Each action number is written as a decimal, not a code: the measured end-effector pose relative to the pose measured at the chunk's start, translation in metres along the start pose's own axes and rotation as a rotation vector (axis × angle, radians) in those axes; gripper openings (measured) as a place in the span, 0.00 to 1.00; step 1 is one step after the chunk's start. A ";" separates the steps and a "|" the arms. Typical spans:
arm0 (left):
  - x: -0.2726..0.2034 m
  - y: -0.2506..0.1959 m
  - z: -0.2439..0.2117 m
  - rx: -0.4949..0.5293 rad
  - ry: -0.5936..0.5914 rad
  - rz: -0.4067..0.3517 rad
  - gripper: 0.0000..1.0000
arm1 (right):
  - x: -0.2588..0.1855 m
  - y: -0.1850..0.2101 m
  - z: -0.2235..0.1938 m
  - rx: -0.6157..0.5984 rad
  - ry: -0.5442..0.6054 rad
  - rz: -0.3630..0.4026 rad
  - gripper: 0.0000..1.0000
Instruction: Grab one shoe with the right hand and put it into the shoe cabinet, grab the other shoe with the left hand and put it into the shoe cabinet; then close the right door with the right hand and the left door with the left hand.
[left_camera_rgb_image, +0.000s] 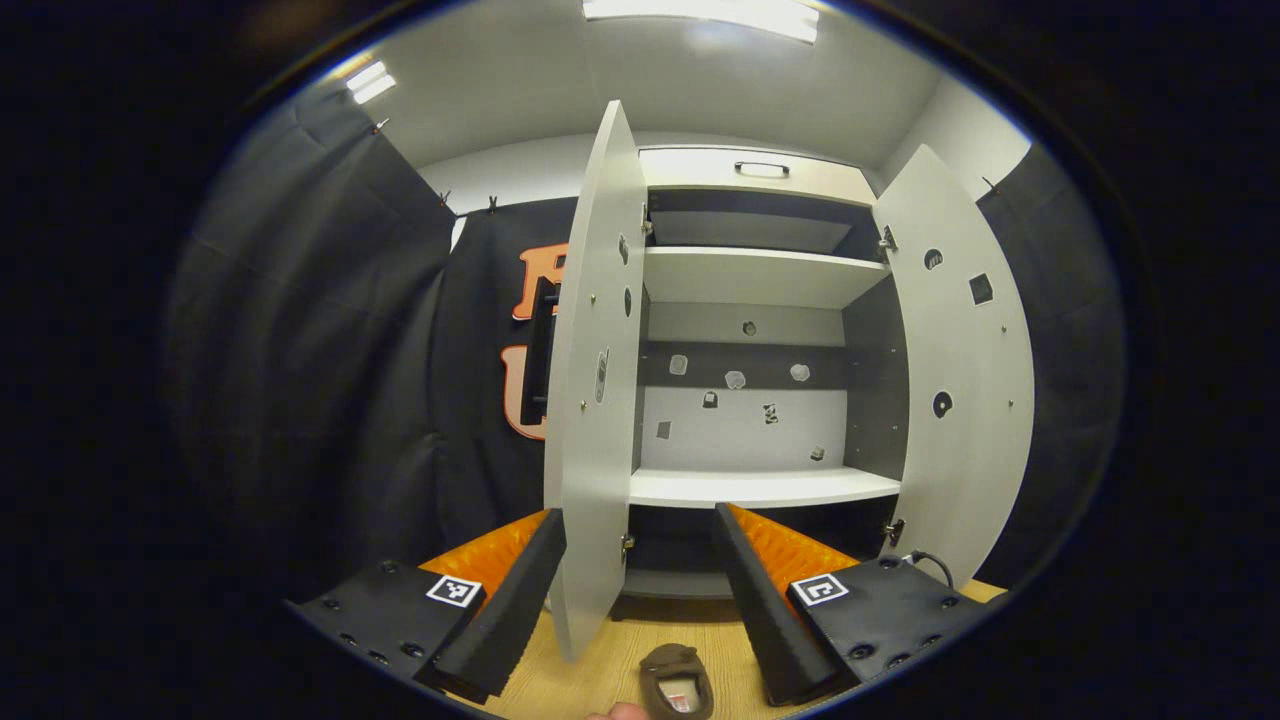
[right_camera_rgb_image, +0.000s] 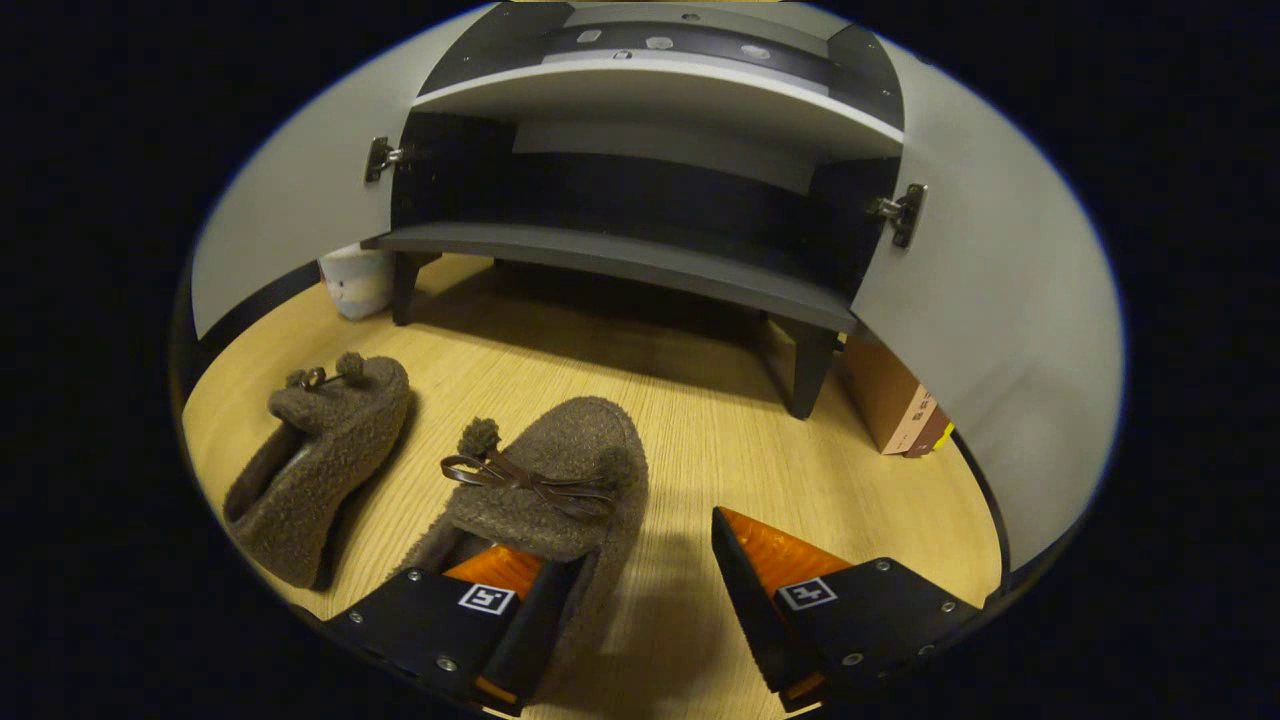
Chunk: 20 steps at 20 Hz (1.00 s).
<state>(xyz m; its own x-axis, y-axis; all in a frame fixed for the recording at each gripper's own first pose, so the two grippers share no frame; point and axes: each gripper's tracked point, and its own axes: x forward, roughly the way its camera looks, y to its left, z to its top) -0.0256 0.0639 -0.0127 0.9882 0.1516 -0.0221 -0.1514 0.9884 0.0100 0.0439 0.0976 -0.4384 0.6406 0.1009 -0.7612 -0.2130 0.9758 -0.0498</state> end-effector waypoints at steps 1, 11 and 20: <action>0.000 0.001 -0.002 0.006 0.004 0.003 0.96 | 0.002 0.002 0.001 0.011 0.003 0.011 0.77; -0.002 0.000 -0.008 0.015 0.006 0.001 0.96 | 0.005 0.020 0.001 -0.010 -0.062 0.079 0.07; 0.000 -0.011 -0.015 -0.013 0.008 -0.039 0.96 | -0.085 0.004 0.058 -0.012 -0.260 0.052 0.07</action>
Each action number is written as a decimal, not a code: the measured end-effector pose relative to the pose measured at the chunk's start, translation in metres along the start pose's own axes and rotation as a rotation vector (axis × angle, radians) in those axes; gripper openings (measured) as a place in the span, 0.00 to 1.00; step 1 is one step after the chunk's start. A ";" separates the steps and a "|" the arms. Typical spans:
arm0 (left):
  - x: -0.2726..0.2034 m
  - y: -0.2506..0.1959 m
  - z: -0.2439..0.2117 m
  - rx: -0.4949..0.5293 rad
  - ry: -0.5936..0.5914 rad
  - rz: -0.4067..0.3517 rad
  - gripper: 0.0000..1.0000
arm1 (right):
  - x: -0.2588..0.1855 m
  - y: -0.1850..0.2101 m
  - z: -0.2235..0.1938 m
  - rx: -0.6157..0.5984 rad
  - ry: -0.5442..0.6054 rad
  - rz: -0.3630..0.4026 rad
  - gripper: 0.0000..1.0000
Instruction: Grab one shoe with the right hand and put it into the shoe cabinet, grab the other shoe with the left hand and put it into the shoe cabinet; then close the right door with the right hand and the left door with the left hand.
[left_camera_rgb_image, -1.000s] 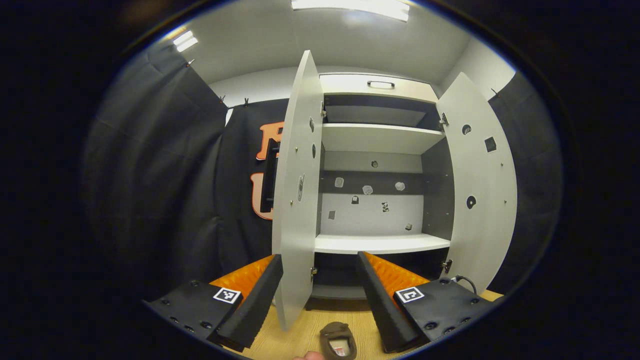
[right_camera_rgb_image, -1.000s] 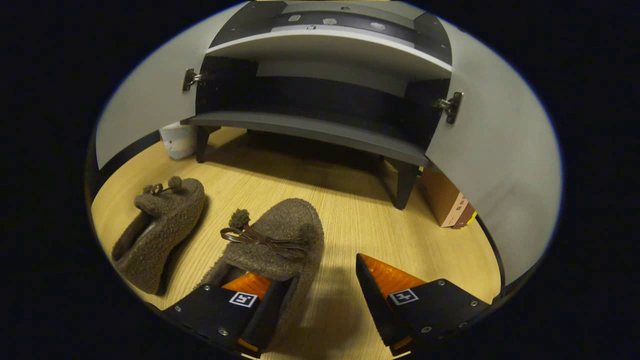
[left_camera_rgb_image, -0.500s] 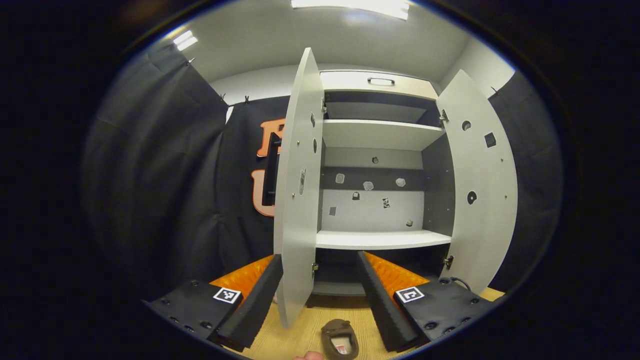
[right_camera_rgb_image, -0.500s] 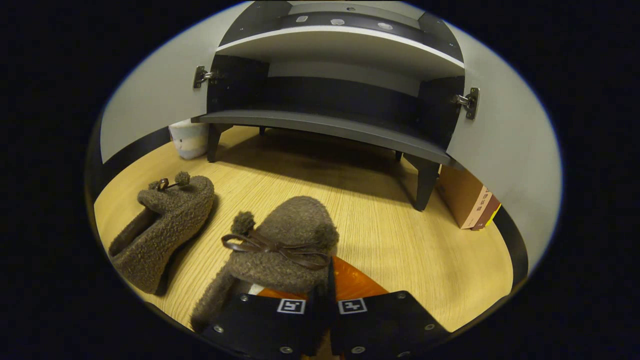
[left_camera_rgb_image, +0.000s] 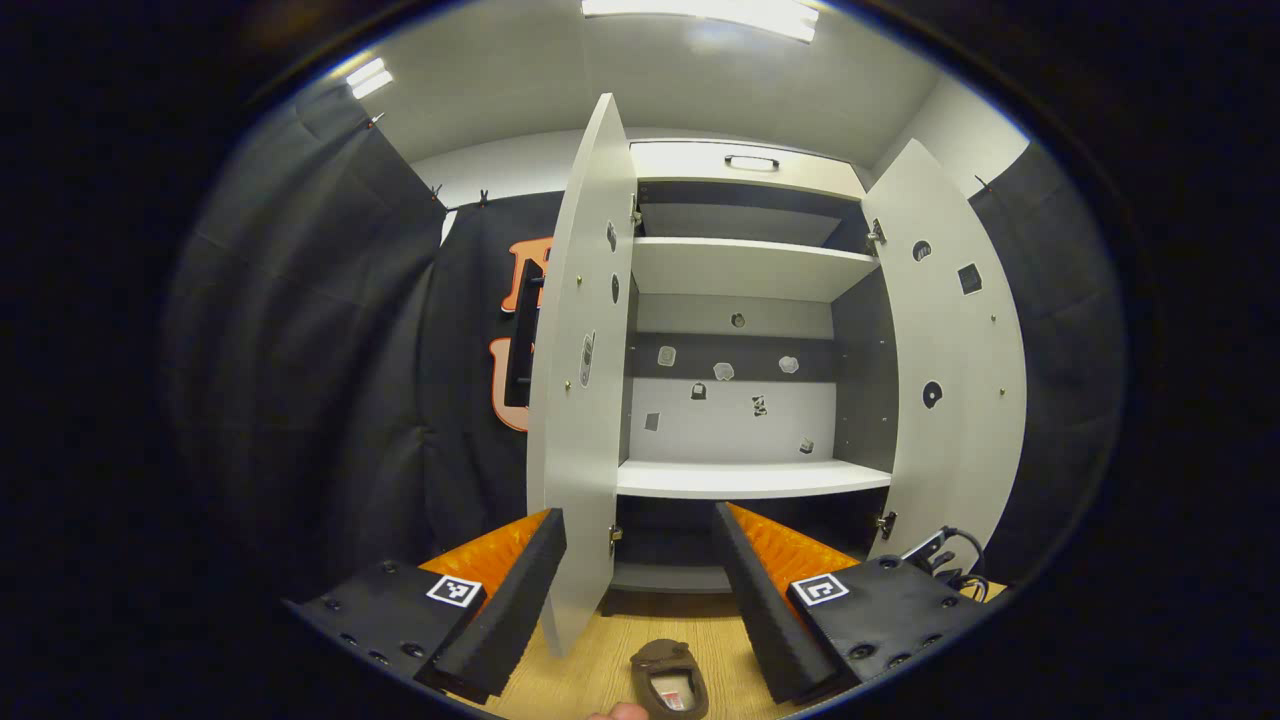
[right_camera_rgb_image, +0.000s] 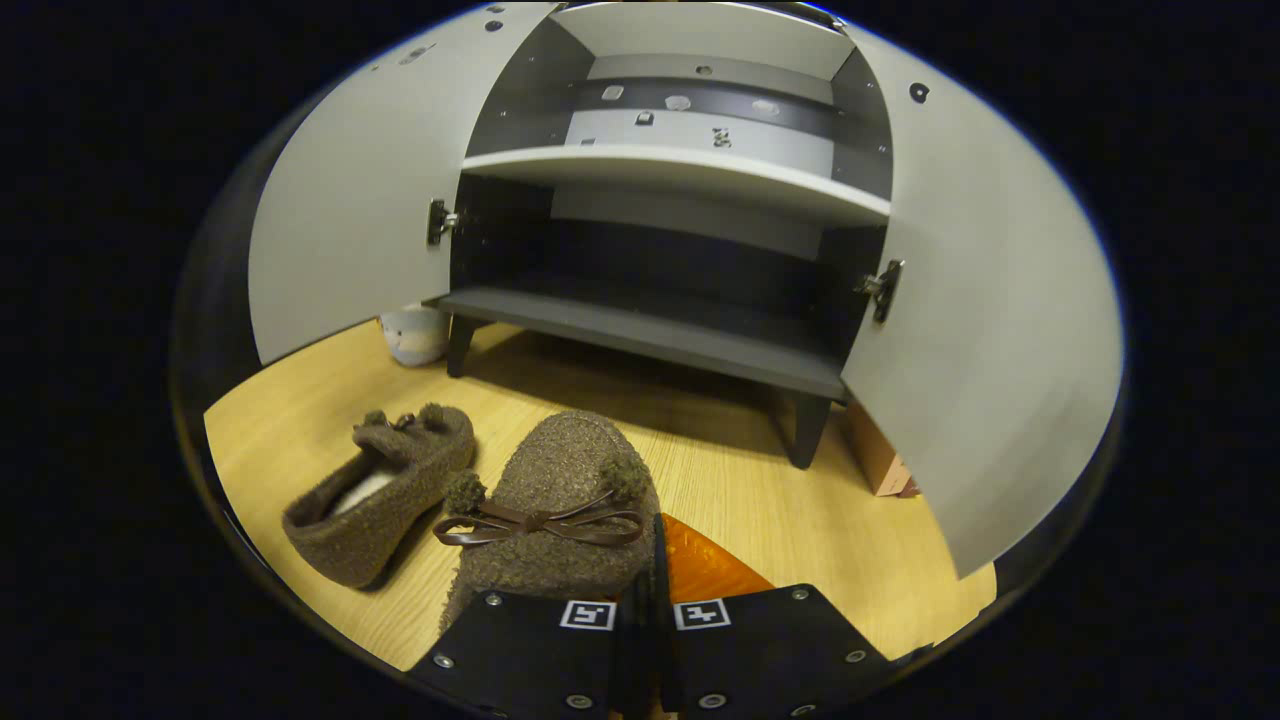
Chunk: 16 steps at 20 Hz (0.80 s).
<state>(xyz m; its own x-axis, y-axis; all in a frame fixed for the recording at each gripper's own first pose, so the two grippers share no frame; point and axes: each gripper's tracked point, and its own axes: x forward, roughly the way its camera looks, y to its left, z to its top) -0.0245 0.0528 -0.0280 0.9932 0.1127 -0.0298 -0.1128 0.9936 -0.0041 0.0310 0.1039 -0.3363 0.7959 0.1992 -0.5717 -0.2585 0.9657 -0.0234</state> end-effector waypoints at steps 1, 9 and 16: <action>0.000 -0.001 -0.001 0.002 0.001 -0.002 0.96 | -0.014 -0.002 0.022 0.016 -0.038 -0.005 0.07; 0.000 -0.011 -0.008 0.013 0.012 -0.030 0.96 | -0.088 -0.041 0.220 0.019 -0.292 -0.087 0.07; -0.006 -0.022 -0.010 -0.010 0.017 -0.048 0.96 | -0.024 -0.079 0.348 0.074 -0.303 -0.087 0.07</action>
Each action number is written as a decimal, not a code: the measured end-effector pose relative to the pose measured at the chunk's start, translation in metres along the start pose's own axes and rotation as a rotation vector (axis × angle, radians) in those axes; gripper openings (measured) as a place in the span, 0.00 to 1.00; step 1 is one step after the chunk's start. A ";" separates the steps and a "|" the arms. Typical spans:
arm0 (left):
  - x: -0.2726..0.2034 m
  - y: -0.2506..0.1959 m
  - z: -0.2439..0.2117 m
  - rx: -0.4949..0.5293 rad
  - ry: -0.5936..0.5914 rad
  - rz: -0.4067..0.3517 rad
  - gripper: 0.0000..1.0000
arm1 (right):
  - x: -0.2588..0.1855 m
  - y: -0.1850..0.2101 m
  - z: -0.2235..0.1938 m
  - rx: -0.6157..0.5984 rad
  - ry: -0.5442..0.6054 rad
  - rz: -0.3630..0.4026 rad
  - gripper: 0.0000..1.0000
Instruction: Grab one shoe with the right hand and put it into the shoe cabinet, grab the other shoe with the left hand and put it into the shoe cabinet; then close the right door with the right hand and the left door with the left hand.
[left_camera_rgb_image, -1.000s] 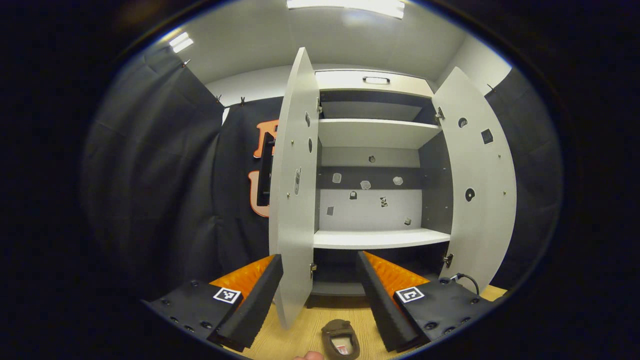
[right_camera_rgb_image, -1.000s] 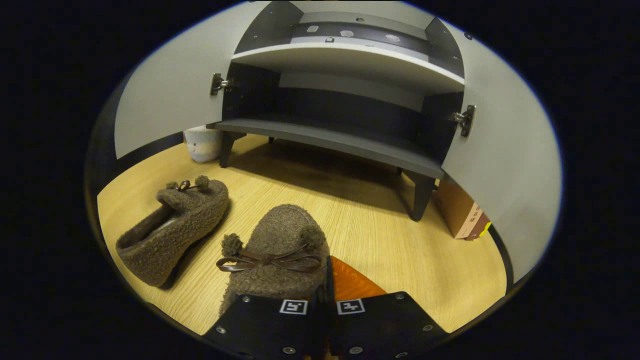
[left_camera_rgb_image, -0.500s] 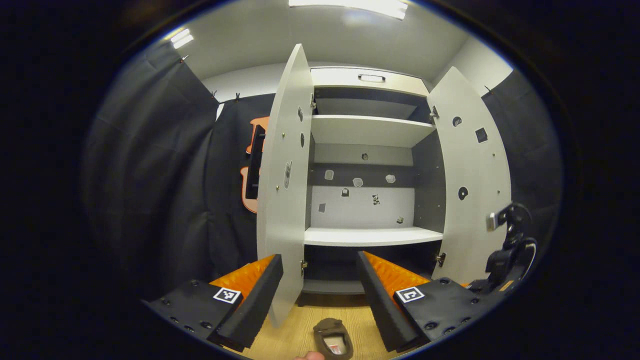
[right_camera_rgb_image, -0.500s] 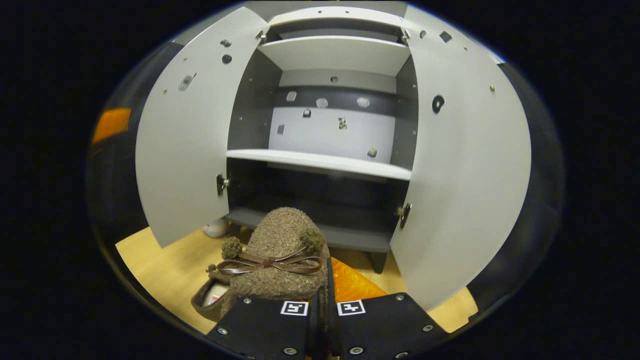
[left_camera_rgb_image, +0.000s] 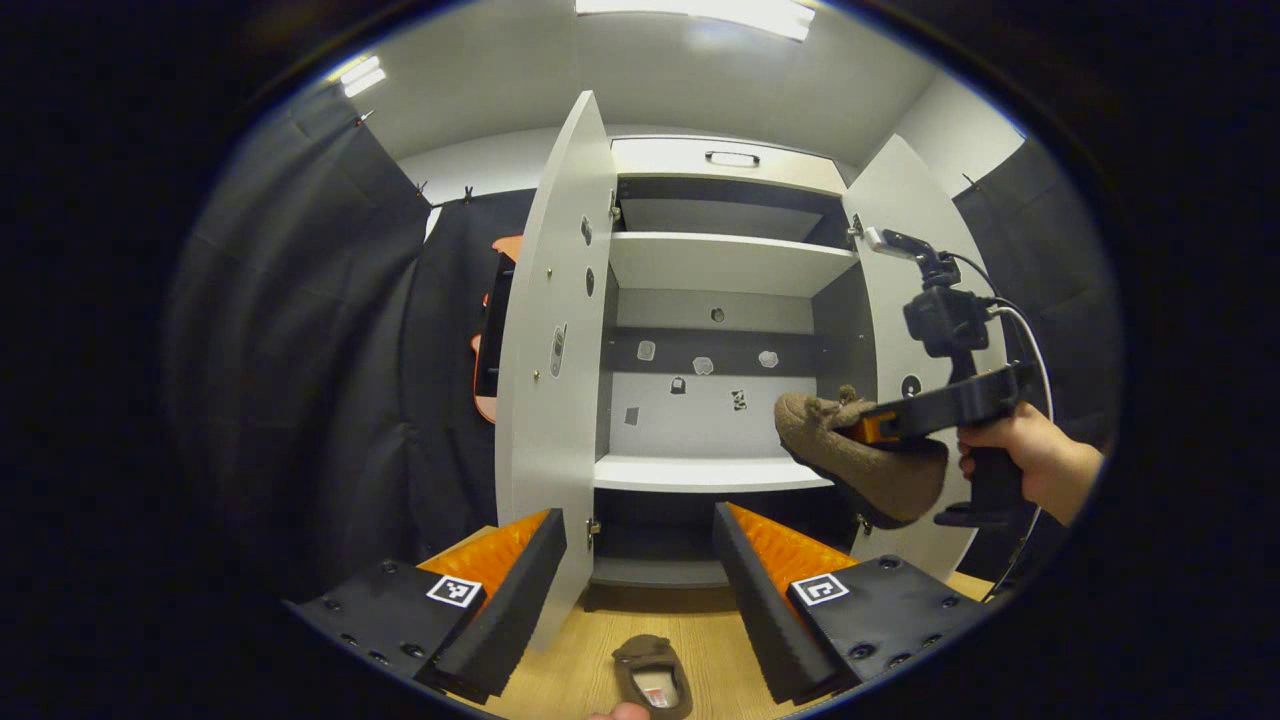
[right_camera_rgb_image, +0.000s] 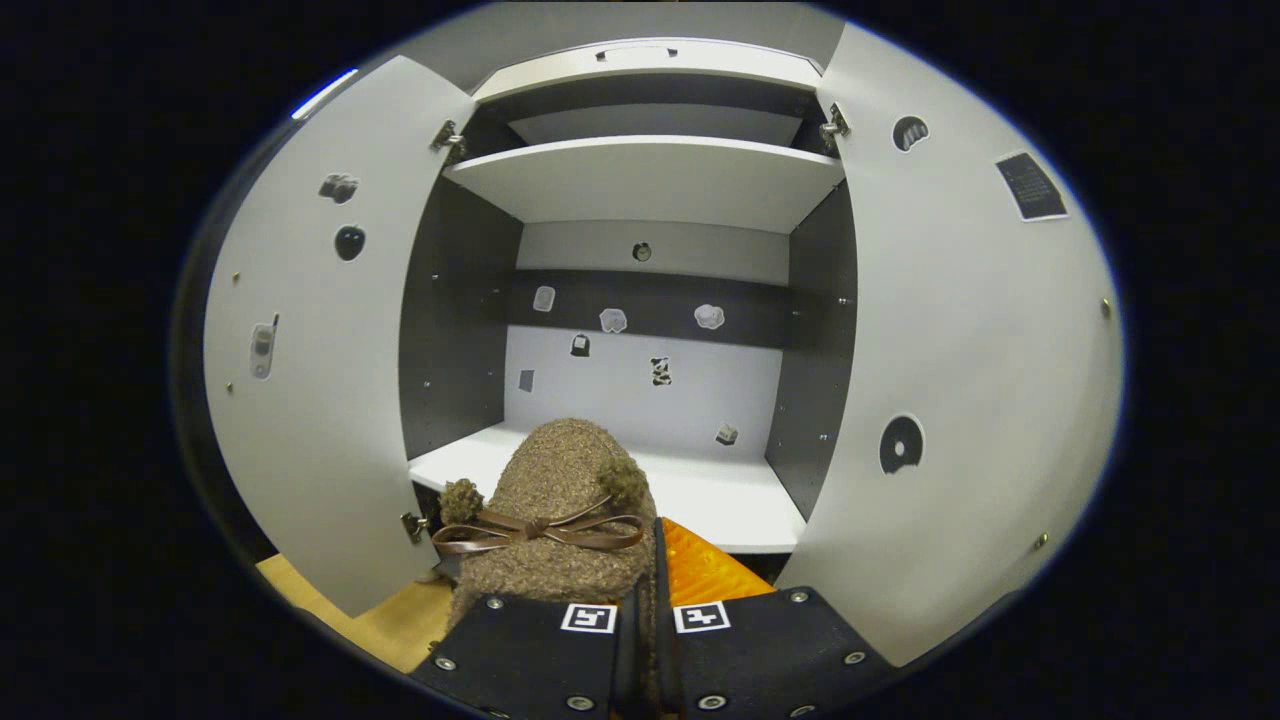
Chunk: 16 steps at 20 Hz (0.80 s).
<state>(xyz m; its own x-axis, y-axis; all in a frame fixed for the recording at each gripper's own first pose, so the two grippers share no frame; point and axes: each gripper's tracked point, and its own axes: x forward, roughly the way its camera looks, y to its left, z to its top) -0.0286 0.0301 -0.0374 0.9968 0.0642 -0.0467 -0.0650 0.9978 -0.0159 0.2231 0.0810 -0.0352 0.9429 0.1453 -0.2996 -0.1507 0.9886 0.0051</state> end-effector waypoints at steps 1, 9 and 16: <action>-0.001 -0.002 -0.002 -0.015 0.006 -0.003 0.96 | 0.022 -0.007 0.008 -0.001 -0.001 -0.025 0.07; 0.002 0.014 -0.010 -0.017 0.036 0.023 0.96 | 0.167 -0.039 -0.012 0.047 0.159 -0.145 0.07; 0.003 0.044 -0.012 0.051 0.046 0.096 0.94 | 0.211 -0.059 -0.057 0.135 0.300 -0.188 0.07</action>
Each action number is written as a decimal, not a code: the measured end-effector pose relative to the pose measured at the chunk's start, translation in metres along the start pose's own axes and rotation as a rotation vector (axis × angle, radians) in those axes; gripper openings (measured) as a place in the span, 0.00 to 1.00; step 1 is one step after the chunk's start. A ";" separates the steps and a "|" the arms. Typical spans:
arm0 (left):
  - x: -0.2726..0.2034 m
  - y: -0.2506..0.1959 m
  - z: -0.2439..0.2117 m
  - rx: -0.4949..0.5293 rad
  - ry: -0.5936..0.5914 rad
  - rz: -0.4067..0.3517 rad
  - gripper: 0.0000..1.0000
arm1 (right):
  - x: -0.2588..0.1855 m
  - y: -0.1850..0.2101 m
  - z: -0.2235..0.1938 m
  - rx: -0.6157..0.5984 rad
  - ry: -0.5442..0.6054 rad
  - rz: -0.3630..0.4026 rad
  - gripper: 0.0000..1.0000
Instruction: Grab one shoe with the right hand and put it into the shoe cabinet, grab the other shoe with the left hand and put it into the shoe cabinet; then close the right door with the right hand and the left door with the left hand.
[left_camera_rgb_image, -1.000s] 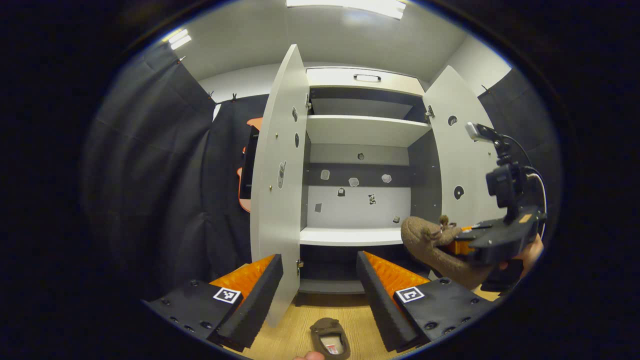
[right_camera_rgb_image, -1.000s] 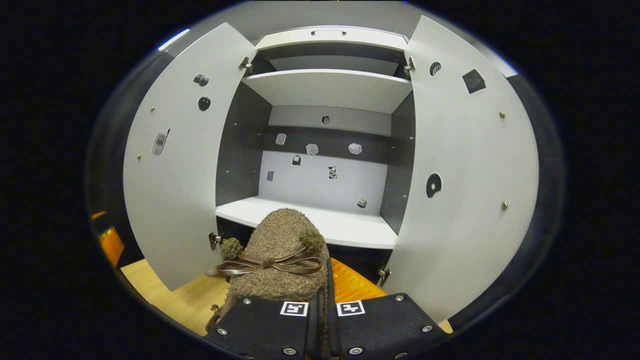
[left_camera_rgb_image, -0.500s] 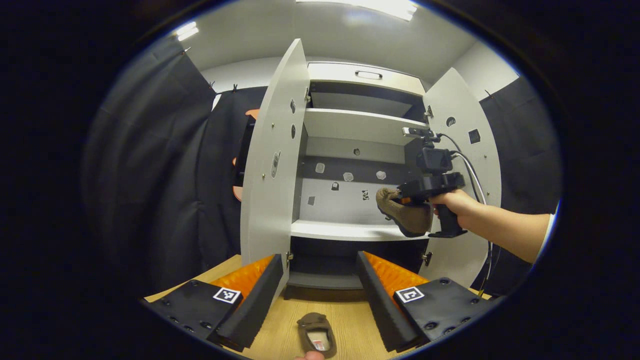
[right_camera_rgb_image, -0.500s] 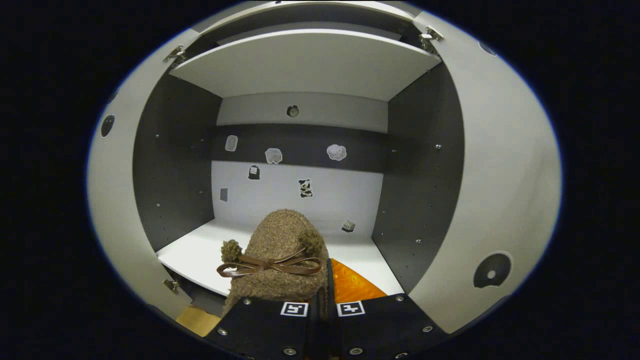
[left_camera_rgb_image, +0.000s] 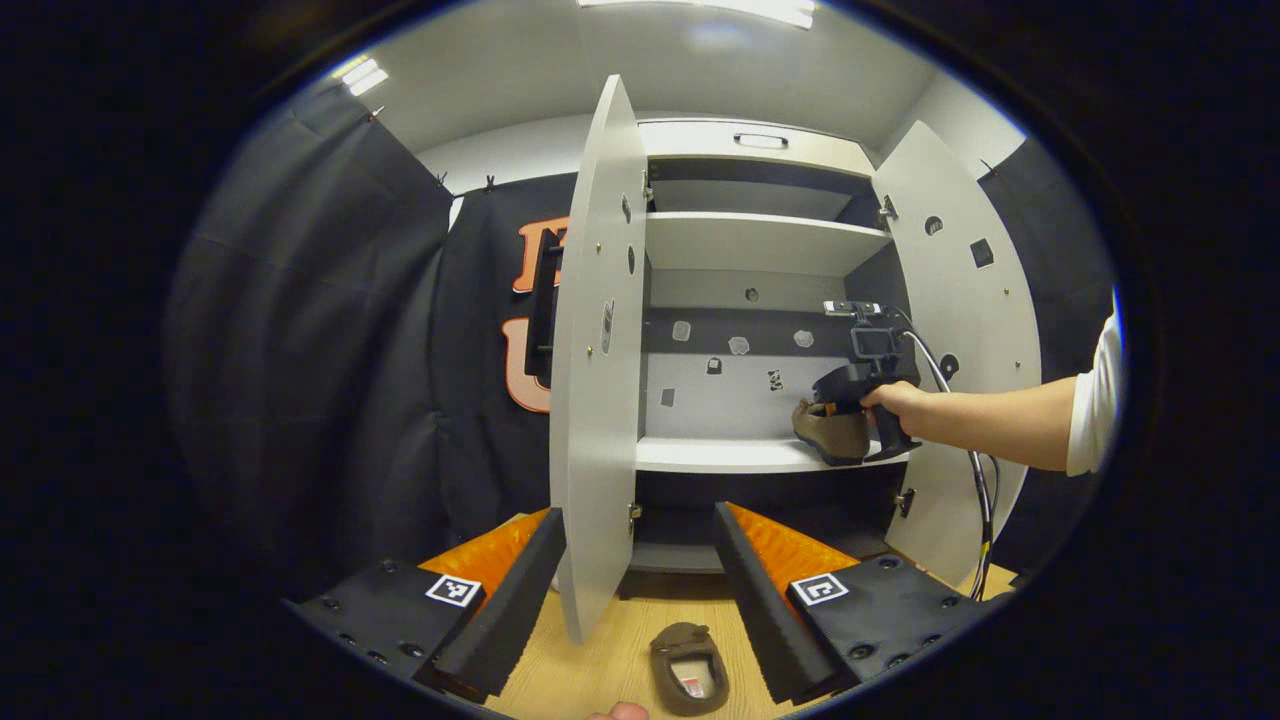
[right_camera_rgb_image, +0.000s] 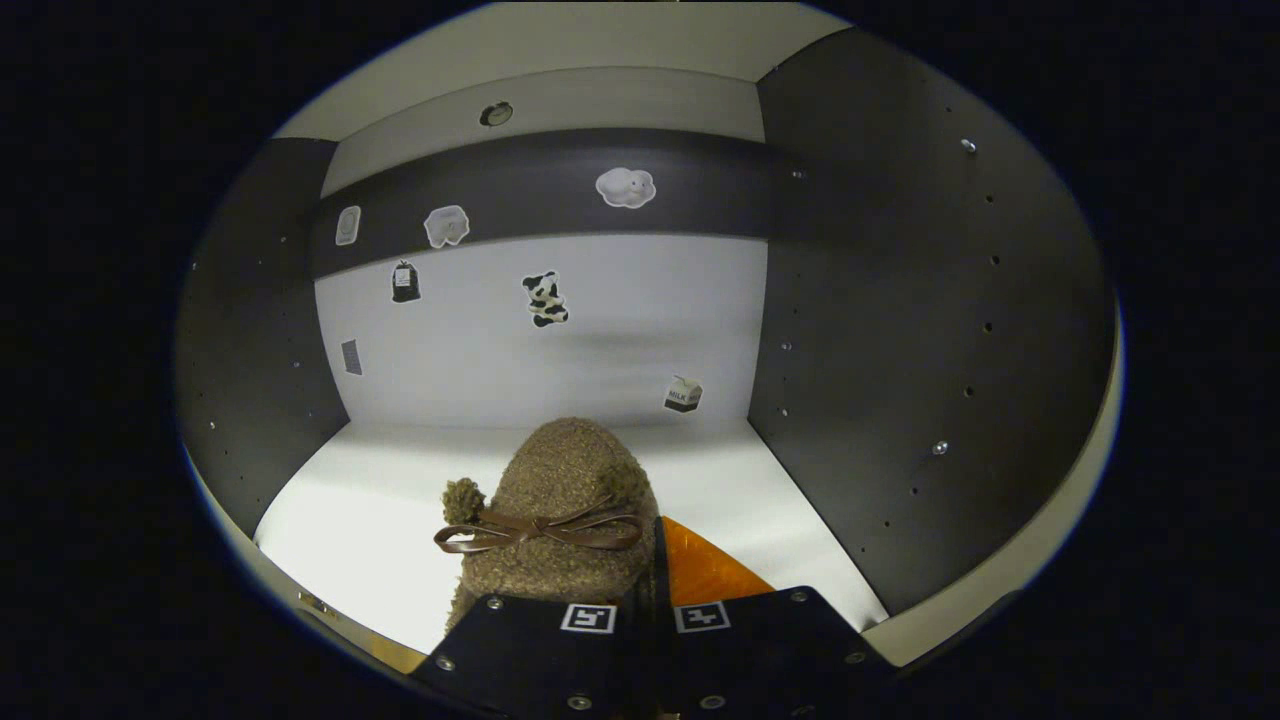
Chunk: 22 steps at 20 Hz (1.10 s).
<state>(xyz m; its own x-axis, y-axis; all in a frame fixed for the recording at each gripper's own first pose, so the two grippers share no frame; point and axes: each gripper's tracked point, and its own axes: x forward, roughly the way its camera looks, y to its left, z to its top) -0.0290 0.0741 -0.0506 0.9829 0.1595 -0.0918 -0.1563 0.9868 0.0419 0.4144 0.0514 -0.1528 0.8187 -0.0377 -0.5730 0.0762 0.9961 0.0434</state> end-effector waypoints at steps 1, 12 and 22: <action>0.000 0.001 -0.002 0.004 0.003 0.004 0.94 | 0.002 0.000 -0.002 0.003 0.008 0.005 0.09; 0.000 -0.014 -0.010 0.016 0.022 -0.038 0.96 | -0.021 -0.009 -0.007 -0.061 0.030 0.085 0.77; -0.003 -0.022 -0.022 -0.007 0.048 -0.054 0.96 | -0.037 -0.007 -0.002 -0.062 0.009 0.142 0.93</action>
<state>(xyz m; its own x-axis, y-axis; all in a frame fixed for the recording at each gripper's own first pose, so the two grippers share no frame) -0.0305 0.0527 -0.0736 0.9841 0.1074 -0.1418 -0.1043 0.9941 0.0289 0.3825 0.0460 -0.1333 0.8135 0.1049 -0.5721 -0.0756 0.9943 0.0748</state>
